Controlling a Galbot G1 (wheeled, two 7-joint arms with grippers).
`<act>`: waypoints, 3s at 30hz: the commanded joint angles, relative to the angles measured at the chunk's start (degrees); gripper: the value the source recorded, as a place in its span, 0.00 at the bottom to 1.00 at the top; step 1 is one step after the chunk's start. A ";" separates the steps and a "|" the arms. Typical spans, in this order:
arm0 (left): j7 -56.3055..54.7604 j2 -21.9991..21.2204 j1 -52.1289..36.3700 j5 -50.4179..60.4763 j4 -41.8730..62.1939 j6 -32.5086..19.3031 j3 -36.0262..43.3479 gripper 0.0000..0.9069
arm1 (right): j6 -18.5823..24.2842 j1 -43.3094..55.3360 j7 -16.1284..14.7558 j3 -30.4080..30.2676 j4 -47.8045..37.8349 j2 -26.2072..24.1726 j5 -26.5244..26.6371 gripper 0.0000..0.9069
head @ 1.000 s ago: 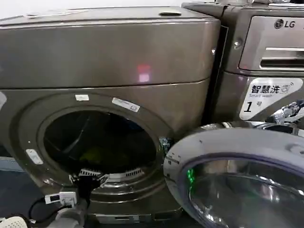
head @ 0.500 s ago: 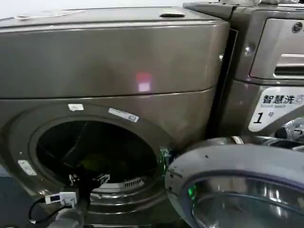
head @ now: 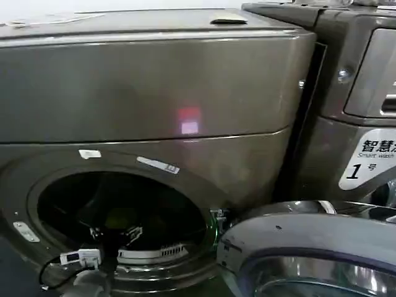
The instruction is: Grasp the clothes from the dryer.
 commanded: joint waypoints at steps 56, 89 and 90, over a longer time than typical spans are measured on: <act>76.35 10.33 -36.41 73.20 32.14 -54.91 4.36 1.00 | 0.13 2.15 -0.93 -3.87 2.52 -0.35 -0.92 1.00; 76.42 14.44 -38.64 66.74 46.09 -52.92 9.76 1.00 | 0.05 2.52 -1.19 -5.32 2.61 0.21 -1.38 1.00; 76.43 14.47 -38.65 66.74 46.14 -52.86 9.81 1.00 | 0.05 2.59 -1.17 -5.52 2.68 0.21 -1.69 1.00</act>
